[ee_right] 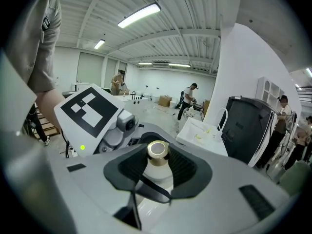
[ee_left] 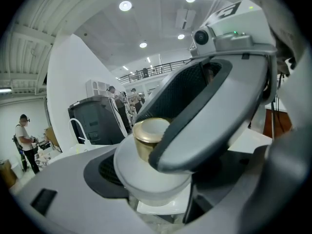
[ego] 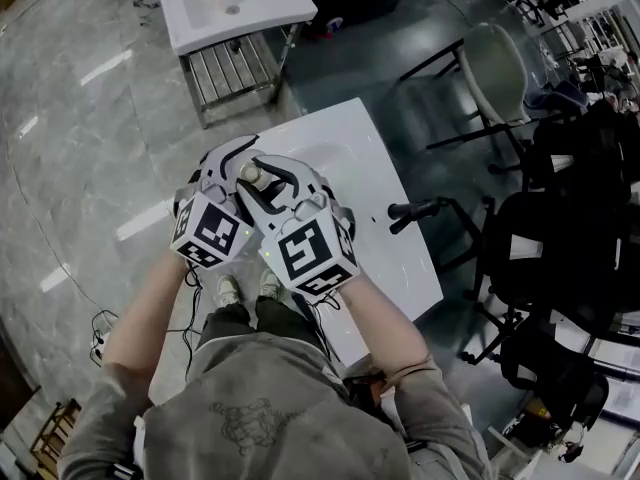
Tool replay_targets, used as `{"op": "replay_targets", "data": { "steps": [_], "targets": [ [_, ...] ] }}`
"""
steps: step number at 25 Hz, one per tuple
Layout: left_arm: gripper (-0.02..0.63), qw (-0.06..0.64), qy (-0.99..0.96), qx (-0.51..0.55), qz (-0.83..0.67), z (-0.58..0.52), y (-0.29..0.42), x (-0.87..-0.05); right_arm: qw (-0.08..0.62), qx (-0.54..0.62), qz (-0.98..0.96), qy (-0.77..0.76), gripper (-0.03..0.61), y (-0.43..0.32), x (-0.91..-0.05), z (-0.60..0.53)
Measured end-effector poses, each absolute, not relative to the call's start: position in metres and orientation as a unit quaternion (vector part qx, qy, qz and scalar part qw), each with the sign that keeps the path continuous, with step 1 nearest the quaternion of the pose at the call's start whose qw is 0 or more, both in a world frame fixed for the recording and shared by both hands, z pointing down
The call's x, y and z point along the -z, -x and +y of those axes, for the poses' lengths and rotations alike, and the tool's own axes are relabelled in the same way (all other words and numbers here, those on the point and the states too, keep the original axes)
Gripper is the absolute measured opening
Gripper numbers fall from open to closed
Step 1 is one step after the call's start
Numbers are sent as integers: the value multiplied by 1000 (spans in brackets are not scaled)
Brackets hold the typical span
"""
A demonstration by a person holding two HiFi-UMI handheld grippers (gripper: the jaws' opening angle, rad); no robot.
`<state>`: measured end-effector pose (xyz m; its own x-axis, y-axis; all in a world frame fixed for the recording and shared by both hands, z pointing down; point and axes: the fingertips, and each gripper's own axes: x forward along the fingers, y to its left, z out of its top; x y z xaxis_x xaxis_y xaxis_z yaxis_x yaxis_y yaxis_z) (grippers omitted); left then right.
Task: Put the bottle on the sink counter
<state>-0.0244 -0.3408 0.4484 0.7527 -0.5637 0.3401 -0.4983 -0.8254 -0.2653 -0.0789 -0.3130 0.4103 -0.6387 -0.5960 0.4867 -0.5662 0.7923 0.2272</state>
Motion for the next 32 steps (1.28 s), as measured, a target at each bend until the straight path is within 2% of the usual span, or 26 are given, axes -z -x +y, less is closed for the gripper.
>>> {"op": "replay_targets", "data": {
  "steps": [32],
  "targets": [
    [327,43,930,275,241,-407,5,-629,294,-57,-883,-361,135,56,-583,-387]
  ]
}}
